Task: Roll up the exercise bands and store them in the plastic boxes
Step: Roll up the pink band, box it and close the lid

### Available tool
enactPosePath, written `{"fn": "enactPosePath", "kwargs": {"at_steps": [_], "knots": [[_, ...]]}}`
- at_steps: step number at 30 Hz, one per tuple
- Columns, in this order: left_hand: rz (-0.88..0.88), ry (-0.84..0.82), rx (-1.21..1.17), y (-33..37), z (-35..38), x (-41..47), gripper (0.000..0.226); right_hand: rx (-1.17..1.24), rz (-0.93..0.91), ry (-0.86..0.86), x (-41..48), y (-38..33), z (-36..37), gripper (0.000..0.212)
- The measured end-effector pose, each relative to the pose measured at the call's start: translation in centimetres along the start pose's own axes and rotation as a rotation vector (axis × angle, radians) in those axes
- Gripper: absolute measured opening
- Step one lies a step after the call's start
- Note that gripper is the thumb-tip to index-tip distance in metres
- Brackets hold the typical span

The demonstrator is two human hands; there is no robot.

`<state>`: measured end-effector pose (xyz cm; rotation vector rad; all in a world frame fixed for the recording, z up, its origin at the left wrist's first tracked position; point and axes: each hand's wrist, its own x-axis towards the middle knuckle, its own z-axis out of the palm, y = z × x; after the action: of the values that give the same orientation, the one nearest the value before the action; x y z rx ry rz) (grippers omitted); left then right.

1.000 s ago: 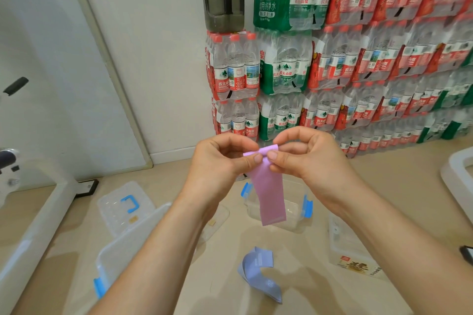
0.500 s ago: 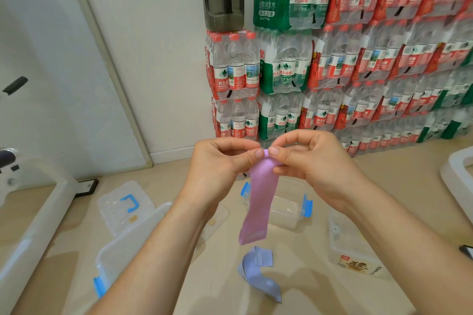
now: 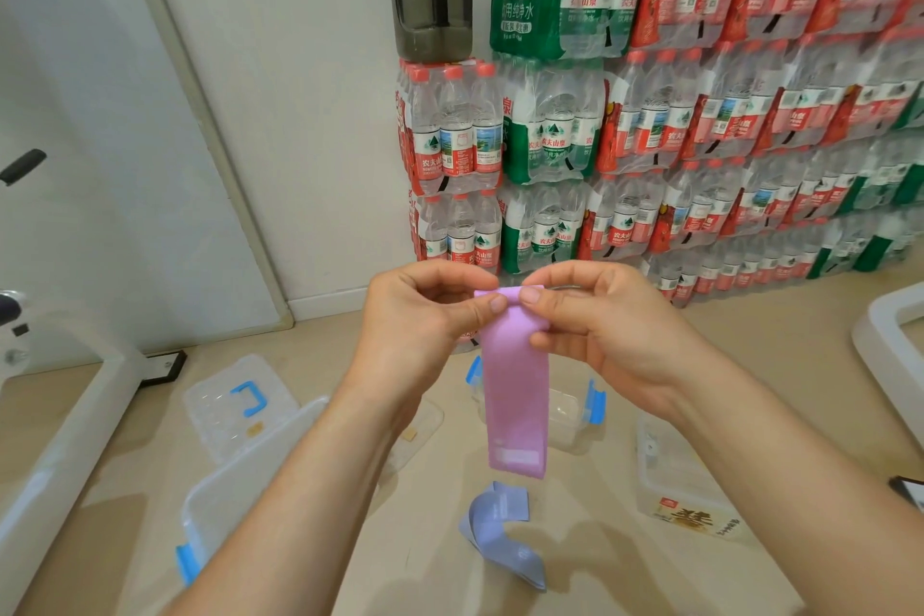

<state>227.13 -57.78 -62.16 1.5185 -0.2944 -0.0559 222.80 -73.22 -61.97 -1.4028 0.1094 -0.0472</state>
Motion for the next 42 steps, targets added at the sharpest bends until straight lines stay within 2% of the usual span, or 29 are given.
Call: {"fn": "enactPosePath", "kwargs": {"at_steps": [3,6,9,15,21,24,28,30,34,42], "knots": [[0.002,-0.026,-0.008,0.0,0.0,0.0,0.018,0.030,-0.021,0.002,0.0,-0.1,-0.1,0.008],[-0.040,-0.091,-0.041,0.0,-0.2,0.0,0.008,0.019,-0.041,0.024,0.1,-0.1,-0.3,0.012],[-0.089,-0.146,-0.064,0.1,-0.4,-0.1,0.020,-0.002,-0.067,0.031,0.1,-0.1,-0.3,0.014],[-0.055,-0.043,-0.037,0.0,-0.3,0.0,0.008,0.005,-0.029,-0.017,0.0,-0.1,-0.1,0.011],[-0.009,-0.063,-0.057,0.0,-0.2,0.0,0.016,0.058,-0.051,-0.033,0.0,0.0,-0.1,0.015],[0.022,-0.194,-0.049,0.0,-0.7,0.1,0.025,0.035,-0.054,-0.062,0.1,-0.2,-0.4,0.024],[0.038,-0.557,0.026,0.7,-2.2,0.0,0.057,0.031,0.009,-0.244,-0.2,-0.8,-1.1,0.046],[0.014,-0.660,0.060,1.0,-2.3,-0.2,0.061,0.029,0.039,-0.302,-0.4,-0.8,-1.3,0.054],[0.017,-0.666,0.057,1.2,-2.2,-0.5,0.052,0.005,0.077,-0.324,-0.5,-0.9,-1.1,0.058],[0.053,-0.600,0.280,1.9,-2.3,-0.9,0.057,-0.182,0.115,-0.329,-0.5,-0.8,-1.2,0.047]]}}
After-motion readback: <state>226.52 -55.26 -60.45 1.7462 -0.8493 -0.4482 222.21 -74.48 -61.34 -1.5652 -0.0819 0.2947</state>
